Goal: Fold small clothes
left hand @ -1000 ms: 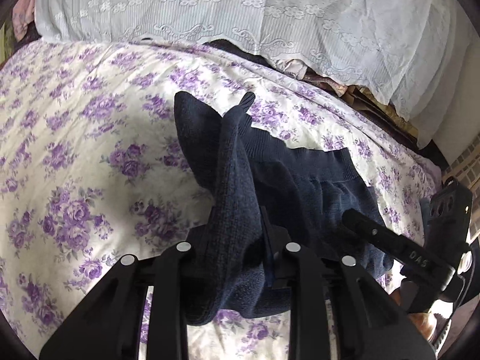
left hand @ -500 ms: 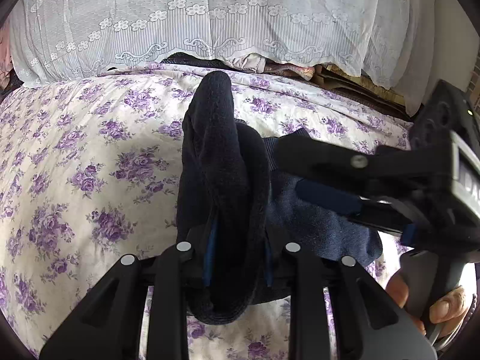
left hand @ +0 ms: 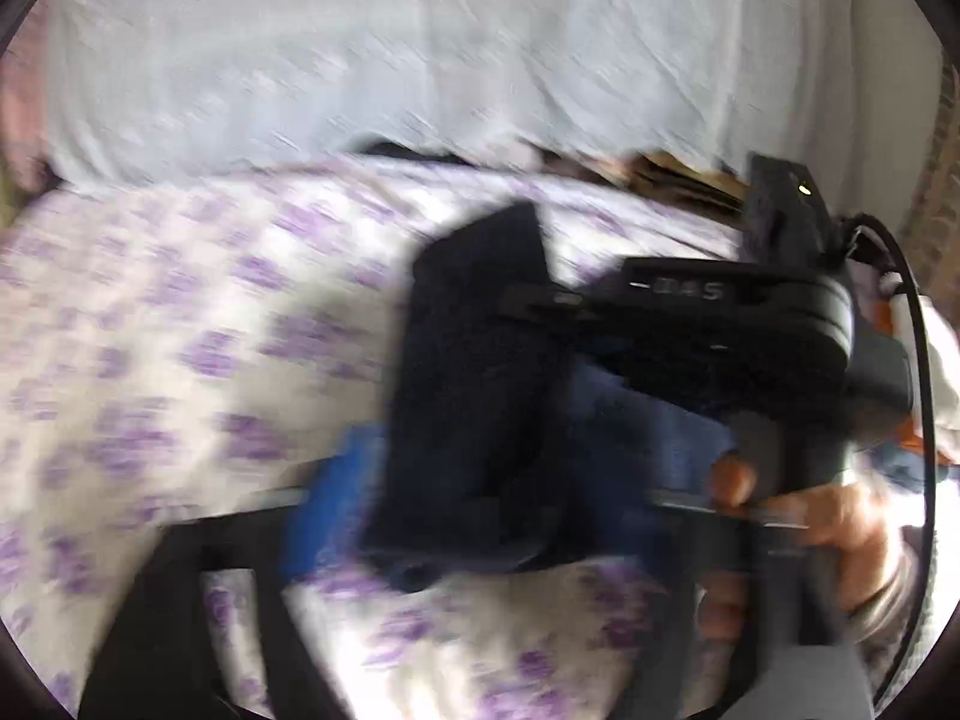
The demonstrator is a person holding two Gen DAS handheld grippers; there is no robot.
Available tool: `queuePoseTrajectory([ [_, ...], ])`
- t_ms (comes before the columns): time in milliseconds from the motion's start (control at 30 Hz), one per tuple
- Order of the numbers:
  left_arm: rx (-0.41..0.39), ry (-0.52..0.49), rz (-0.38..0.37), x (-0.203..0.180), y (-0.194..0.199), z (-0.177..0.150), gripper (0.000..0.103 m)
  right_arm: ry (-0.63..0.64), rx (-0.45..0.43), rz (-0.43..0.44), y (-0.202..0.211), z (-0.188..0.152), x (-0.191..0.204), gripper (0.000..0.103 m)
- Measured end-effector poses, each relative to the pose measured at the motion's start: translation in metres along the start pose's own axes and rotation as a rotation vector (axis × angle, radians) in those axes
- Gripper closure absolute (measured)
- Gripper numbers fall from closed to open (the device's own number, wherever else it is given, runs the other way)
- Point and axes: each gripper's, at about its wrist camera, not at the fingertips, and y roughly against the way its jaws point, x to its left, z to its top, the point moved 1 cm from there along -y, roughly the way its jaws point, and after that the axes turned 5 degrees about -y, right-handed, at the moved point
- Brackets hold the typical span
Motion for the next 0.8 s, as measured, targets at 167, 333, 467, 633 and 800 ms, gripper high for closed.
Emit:
queuePoseTrajectory([
  [167, -0.045, -0.188, 0.187, -0.027, 0.002, -0.019, 0.007, 0.016, 0.008, 0.008, -0.002, 0.000, 0.007, 0.087],
  [333, 0.046, -0.206, 0.119, -0.033, -0.030, -0.013, 0.080, 0.012, 0.002, 0.025, 0.005, 0.005, 0.004, 0.088],
  [467, 0.005, -0.188, 0.083, -0.038, -0.012, 0.001, 0.083, 0.025, -0.021, 0.060, 0.026, 0.016, 0.008, 0.088],
  [633, -0.050, -0.203, 0.003, -0.068, 0.009, 0.030, 0.083, 0.086, -0.101, 0.080, 0.077, 0.035, 0.016, 0.088],
  [800, -0.080, -0.280, -0.026, -0.115, 0.012, 0.044, 0.083, 0.056, -0.129, 0.095, 0.108, 0.052, -0.008, 0.088],
])
